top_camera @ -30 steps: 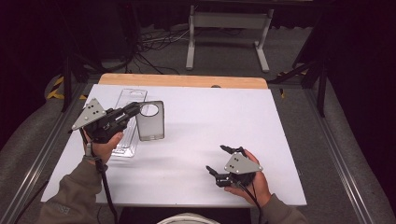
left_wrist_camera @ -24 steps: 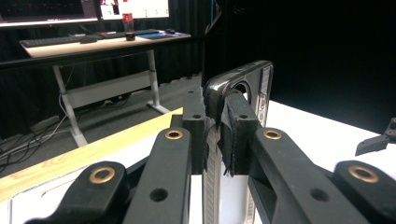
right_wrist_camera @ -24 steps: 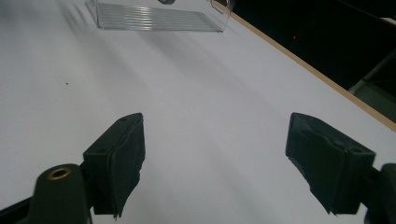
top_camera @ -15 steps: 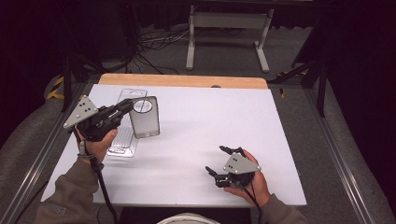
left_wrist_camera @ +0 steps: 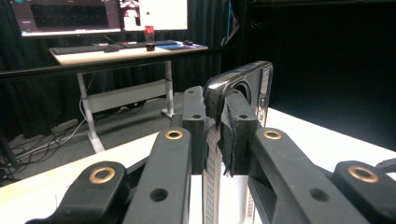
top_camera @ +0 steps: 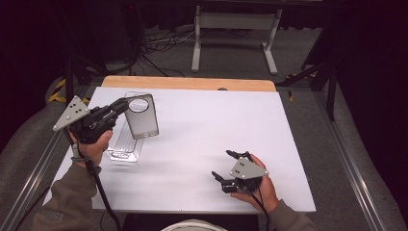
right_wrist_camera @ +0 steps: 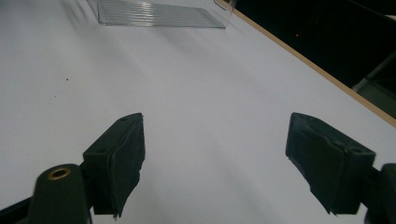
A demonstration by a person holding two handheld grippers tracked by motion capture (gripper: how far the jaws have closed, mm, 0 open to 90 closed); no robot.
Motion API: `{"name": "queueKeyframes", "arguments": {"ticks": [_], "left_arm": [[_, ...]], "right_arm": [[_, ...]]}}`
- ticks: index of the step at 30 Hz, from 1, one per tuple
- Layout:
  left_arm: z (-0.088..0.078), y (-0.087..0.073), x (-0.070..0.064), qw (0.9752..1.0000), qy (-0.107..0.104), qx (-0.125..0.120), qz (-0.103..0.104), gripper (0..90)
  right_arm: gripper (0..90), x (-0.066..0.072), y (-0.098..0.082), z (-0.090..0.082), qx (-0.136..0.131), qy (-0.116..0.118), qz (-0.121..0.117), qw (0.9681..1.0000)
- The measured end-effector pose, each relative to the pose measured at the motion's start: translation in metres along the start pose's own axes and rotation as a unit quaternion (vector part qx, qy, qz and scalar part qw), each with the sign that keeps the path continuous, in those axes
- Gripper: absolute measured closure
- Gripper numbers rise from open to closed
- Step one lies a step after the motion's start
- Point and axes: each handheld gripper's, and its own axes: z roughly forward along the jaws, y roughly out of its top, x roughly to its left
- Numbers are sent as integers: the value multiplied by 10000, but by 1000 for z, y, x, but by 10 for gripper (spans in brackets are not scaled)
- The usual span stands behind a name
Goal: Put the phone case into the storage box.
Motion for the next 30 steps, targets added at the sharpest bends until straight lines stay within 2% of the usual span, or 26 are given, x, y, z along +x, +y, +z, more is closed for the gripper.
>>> {"name": "queueKeyframes", "arguments": {"ticks": [7, 21, 30], "left_arm": [[-5, 1, 7, 9999, 128, -51, -5, 814], [-11, -2, 23, 9994, 351, -67, -42, 814], [-11, -5, 33, 9988, 489, 42, 9, 814]], "right_arm": [[209, -1, 2, -4, -106, -5, 83, 9999], [209, -2, 2, -5, -128, -77, 28, 9999], [209, -4, 3, -6, -146, -108, 32, 9998]]}}
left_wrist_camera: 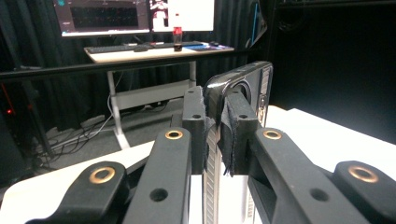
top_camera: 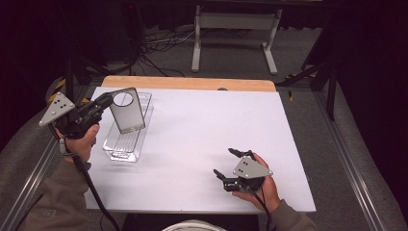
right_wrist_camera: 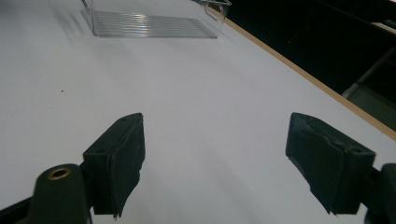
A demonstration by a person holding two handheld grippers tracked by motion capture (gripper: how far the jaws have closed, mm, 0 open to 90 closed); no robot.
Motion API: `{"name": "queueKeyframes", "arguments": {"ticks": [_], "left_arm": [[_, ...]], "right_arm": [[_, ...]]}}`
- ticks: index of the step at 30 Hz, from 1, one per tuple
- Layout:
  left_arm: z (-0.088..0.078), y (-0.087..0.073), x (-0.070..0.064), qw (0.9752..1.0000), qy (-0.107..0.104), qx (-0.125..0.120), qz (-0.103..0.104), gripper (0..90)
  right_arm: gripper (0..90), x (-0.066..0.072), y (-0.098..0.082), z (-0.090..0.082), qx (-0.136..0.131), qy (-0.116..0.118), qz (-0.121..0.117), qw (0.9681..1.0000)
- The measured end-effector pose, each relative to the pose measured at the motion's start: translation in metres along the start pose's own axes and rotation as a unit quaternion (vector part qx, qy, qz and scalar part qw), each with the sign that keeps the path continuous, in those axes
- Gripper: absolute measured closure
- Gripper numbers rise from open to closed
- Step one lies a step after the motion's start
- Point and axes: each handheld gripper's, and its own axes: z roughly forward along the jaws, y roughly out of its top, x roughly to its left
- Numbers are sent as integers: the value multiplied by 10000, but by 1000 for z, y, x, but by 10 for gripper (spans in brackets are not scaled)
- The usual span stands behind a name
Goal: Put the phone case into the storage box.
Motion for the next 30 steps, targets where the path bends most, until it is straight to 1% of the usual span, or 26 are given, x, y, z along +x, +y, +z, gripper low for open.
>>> {"name": "queueKeyframes", "arguments": {"ticks": [4, 5, 7, 10, 12, 14, 15, 17, 19, 20, 22, 27, 30], "left_arm": [[3, -1, 4, 10000, 28, 17, -5, 814], [5, -1, 7, 10000, 18, 31, 33, 814], [8, -2, 9, 10000, 31, 66, 39, 814], [15, -5, 17, 9999, 47, 138, -10, 814], [16, -5, 19, 9999, 64, 130, -1, 814], [17, -2, 23, 9999, 87, 143, 33, 813], [18, -1, 25, 9999, 92, 110, 19, 813], [20, 2, 30, 9999, 107, 125, -9, 813], [23, 3, 35, 9998, 110, 171, -21, 813], [25, 4, 38, 9997, 143, 199, 8, 813], [28, 5, 41, 9996, 157, 243, 16, 813], [35, 7, 46, 9996, 183, 229, 2, 813], [41, 7, 49, 9993, 192, 310, 19, 813]], "right_arm": [[209, 0, 0, 0, 12, -2, 11, 10000], [209, -1, 0, 1, 17, -5, 23, 10000], [207, -2, 0, 1, 11, -12, 38, 10000], [203, -5, 1, -1, -73, 44, 68, 9999], [203, -6, 3, -2, -102, 22, 54, 9999], [203, -9, 4, -4, -152, -18, 54, 9999], [203, -9, 4, -4, -152, -18, 54, 9999], [203, -10, 4, -4, -145, -63, 76, 9998], [203, -12, 4, -4, -125, -82, 88, 9998], [203, -12, 4, -5, -125, -98, 105, 9998], [203, -13, 3, -5, -114, -119, 134, 9998], [203, -13, 3, -6, -107, -159, 141, 9997], [204, -12, 1, -5, -91, -155, 166, 9997]]}}
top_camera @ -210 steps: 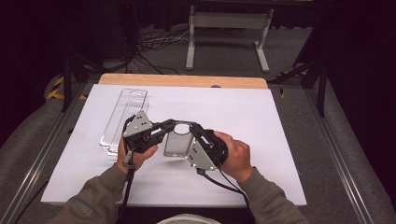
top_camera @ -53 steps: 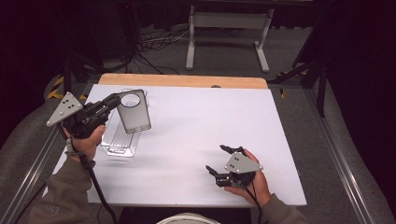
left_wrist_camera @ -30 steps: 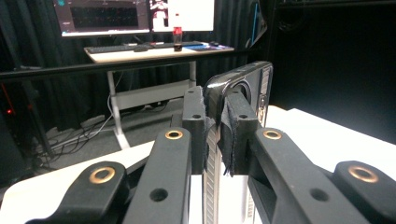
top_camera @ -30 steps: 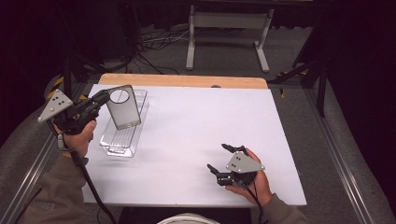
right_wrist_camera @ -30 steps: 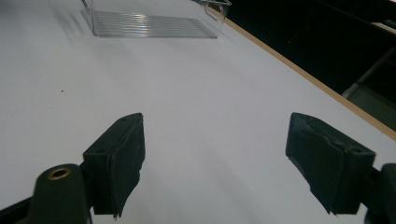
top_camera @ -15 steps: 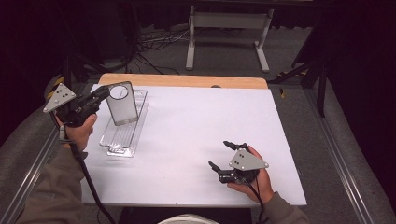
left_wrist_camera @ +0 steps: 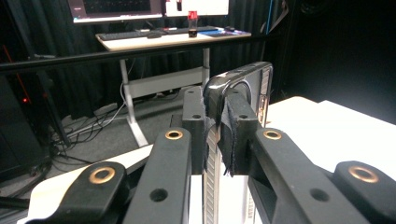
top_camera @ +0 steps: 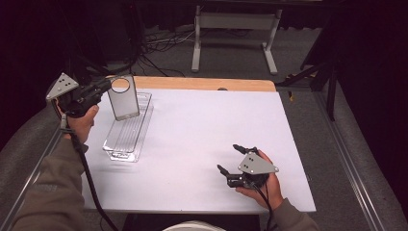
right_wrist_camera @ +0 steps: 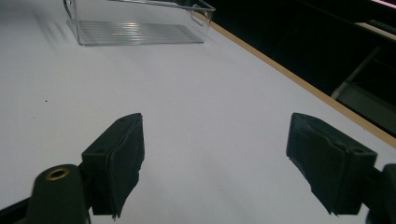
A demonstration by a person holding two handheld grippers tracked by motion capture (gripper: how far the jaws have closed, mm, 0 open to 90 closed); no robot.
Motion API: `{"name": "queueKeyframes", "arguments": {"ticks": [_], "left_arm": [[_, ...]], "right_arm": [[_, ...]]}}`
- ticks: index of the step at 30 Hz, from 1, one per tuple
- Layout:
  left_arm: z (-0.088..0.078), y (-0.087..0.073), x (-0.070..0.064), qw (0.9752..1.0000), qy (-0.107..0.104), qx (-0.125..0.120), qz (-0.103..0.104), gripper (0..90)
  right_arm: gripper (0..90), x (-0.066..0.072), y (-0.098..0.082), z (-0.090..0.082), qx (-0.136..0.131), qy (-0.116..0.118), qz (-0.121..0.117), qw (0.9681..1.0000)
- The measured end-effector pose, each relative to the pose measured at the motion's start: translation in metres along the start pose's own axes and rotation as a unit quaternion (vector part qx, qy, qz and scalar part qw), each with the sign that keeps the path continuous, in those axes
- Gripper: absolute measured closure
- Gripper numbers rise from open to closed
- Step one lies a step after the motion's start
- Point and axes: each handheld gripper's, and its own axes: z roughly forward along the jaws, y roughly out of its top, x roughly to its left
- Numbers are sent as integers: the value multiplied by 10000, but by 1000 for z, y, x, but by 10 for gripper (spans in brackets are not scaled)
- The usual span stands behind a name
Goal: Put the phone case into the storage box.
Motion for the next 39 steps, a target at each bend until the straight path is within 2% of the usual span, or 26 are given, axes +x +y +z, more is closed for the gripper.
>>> {"name": "queueKeyframes", "arguments": {"ticks": [5, 11, 21, 23, 25, 29, 32, 38, 39], "left_arm": [[13, 0, 8, 9999, -19, 75, -83, 813], [31, -2, 14, 9999, -71, 141, -19, 813], [70, -21, 30, 9989, 14, 453, 75, 813], [74, -23, 32, 9986, -37, 530, 64, 813], [81, -27, 33, 9986, 36, 523, 106, 813], [95, -32, 36, 9980, -4, 603, 204, 813], [101, -36, 37, 9981, -73, 600, 147, 812], [110, -43, 42, 9985, -39, 545, 59, 811], [111, -44, 44, 9985, 30, 537, 62, 810]], "right_arm": [[208, 2, -4, 5, 111, 66, 30, 9999], [210, 3, -6, 9, 164, 123, 102, 9997], [212, 4, -8, 19, 379, 47, 126, 9992], [213, 3, -8, 19, 393, 5, 155, 9991], [213, 3, -8, 19, 395, -24, 163, 9991], [213, 3, -9, 19, 442, -36, 173, 9989], [213, 3, -11, 18, 487, -76, 173, 9986], [213, 4, -14, 16, 537, -113, 184, 9983], [213, 4, -14, 16, 551, -109, 182, 9983]]}}
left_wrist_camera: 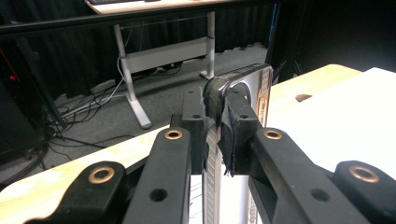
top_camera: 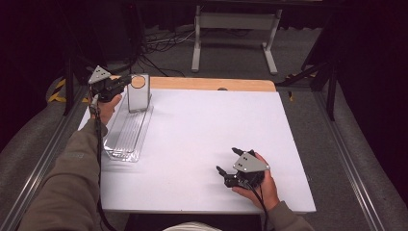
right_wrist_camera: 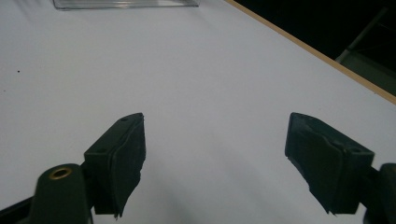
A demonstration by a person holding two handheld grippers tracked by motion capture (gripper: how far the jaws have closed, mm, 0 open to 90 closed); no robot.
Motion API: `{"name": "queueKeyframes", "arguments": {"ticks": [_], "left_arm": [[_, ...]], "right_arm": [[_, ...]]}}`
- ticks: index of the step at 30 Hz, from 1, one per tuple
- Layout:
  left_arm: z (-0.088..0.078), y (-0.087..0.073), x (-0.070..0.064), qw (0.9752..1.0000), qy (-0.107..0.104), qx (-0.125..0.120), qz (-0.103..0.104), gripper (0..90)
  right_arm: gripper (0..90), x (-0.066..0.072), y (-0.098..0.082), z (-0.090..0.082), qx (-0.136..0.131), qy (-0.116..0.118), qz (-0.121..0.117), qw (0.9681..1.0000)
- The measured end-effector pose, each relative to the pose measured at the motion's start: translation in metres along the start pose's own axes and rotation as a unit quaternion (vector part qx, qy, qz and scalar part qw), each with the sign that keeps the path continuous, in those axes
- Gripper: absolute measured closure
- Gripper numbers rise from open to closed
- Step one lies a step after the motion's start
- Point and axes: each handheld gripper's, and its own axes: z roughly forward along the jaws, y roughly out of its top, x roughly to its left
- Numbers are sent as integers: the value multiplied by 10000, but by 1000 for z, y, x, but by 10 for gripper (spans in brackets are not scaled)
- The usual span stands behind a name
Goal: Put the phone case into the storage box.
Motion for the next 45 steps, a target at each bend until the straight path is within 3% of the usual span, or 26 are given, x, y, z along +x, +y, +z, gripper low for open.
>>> {"name": "queueKeyframes", "arguments": {"ticks": [5, 10, 14, 21, 30, 37, 39, 45], "left_arm": [[3, 0, 4, 10000, 48, 58, 42, 789], [10, 4, 5, 9990, 250, 217, 305, 752], [13, 7, 6, 9982, 368, 258, 385, 726], [14, 9, 4, 9959, 660, 353, 503, 617], [14, 14, 2, 9938, 795, 397, 667, 493], [11, 17, 0, 9931, 834, 434, 696, 398], [8, 18, 0, 9944, 756, 433, 601, 372], [1, 21, -5, 9946, 784, 434, 520, 297]], "right_arm": [[213, 1, -2, -1, 22, 11, 9, 10000], [212, 2, -2, -1, 37, 59, -2, 10000], [212, 3, -1, 0, 51, 92, -39, 9999], [211, 3, 0, -1, 45, 98, -53, 9999], [212, 6, 1, -1, 102, 79, -147, 9998], [212, 10, 3, 1, 145, 92, -241, 9996], [212, 10, 3, 0, 138, 96, -220, 9996], [213, 10, 4, -3, 47, 102, -211, 9997]]}}
